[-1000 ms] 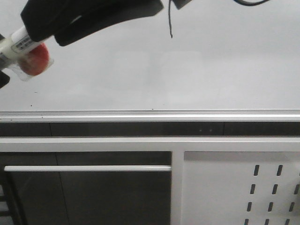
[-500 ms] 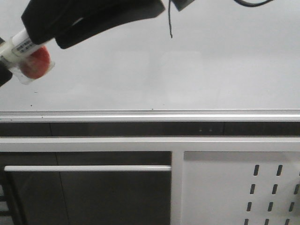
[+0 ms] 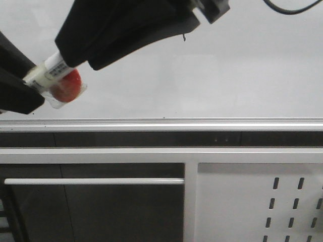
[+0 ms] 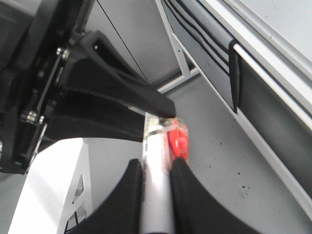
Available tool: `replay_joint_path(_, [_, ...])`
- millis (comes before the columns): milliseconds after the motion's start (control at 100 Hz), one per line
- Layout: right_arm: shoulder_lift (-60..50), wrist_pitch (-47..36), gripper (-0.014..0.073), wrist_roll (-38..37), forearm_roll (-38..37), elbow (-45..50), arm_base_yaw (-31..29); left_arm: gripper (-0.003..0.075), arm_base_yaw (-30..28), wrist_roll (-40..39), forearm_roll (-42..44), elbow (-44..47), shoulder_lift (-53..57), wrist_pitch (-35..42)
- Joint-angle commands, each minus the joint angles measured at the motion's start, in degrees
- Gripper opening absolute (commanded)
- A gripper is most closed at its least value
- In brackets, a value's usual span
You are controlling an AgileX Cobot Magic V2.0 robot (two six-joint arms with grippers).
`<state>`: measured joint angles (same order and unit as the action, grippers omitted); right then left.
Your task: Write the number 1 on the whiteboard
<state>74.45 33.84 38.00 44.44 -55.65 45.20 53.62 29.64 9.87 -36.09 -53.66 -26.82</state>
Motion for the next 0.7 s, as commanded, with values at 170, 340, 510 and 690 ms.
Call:
replay_joint_path(170, [-2.78, -0.26, -0.0071, -0.99, -1.22, -1.98, -2.54, -0.0018, 0.33, -0.44, -3.04, -1.93, -2.72, 9.48])
replay_joint_path(340, [-3.08, 2.48, -0.0071, -1.11, -1.85, -1.98, -5.27, -0.0018, 0.33, -0.44, -6.04, -1.93, -3.89, 11.77])
replay_joint_path(510, [-3.08, 4.35, -0.0071, -1.11, -1.85, -1.98, -5.88, -0.0018, 0.33, -0.44, -8.23, -1.93, -4.27, 14.28])
replay_joint_path(690, [-3.08, 4.63, -0.0071, -1.11, -1.85, -1.98, -5.88, -0.0018, 0.33, -0.44, -9.23, -1.93, -5.18, 14.96])
